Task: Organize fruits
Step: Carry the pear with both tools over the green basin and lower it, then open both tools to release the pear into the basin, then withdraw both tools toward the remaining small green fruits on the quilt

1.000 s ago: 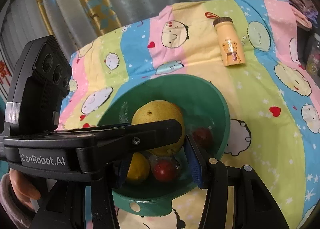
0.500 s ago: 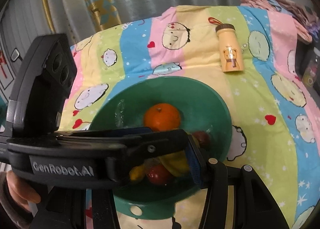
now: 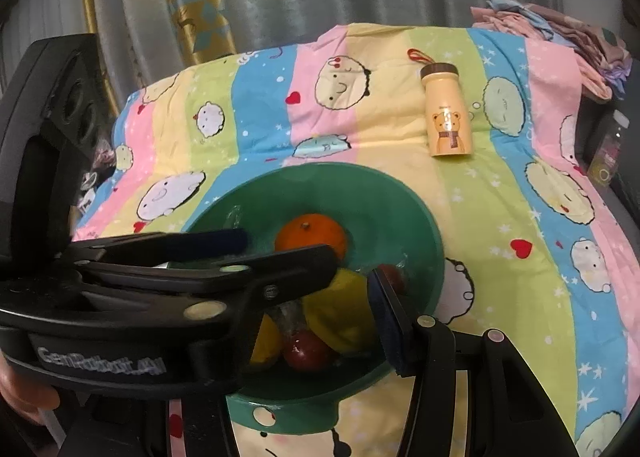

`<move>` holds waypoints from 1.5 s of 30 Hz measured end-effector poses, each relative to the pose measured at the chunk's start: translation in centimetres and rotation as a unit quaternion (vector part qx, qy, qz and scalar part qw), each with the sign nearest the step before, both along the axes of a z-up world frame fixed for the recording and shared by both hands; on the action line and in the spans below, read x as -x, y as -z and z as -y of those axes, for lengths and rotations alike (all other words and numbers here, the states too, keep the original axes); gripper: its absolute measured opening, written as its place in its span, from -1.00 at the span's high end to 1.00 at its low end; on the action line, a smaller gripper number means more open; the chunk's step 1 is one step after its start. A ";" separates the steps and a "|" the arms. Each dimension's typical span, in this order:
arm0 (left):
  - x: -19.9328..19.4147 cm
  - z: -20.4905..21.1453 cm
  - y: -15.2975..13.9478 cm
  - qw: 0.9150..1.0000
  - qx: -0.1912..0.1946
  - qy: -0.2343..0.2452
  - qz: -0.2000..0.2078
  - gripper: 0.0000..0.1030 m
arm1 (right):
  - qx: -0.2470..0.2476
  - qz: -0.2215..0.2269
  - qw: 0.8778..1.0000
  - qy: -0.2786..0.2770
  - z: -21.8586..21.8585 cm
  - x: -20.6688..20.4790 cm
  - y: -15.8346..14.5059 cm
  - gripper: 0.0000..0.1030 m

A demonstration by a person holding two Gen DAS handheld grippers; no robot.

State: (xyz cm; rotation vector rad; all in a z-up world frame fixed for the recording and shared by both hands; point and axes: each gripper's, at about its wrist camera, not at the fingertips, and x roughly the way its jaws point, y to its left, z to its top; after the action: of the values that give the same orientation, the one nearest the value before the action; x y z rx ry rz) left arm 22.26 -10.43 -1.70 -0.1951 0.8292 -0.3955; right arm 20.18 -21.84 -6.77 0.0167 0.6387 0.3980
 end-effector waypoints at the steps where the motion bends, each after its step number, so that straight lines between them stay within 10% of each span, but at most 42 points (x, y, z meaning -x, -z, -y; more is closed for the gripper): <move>1: 0.2 -0.1 -0.2 1.000 -0.005 -0.003 0.004 -0.74 | 0.002 0.003 1.000 0.003 0.1 0.1 -0.1 -0.12; 7: 1.5 -1.0 -1.6 0.999 -0.029 -0.025 0.038 -0.99 | 0.013 0.014 1.000 0.022 0.7 0.7 -0.7 -0.44; 23: 7.9 -9.5 -4.1 0.988 -0.045 -0.121 0.086 -0.99 | -0.095 0.056 0.994 0.021 3.7 3.8 -2.9 -0.50; 32: 9.8 -14.7 -0.2 0.982 -0.047 -0.180 0.029 -0.98 | -0.146 0.067 0.982 -0.099 1.2 7.1 -3.2 -0.51; 41: 7.0 -14.5 4.8 0.986 -0.112 -0.124 -0.021 -0.64 | -0.105 0.006 0.966 -0.235 -4.7 10.9 1.5 -0.51; 45: 5.1 -14.1 5.8 0.991 -0.084 -0.096 -0.041 -0.52 | -0.085 -0.013 0.967 -0.241 -5.9 10.6 2.8 -0.51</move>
State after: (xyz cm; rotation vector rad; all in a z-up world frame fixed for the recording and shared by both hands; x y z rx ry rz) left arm 17.16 3.71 -7.49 -0.1337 0.9117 -0.1361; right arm 9.59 -15.95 -9.58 0.0302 0.6304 0.9245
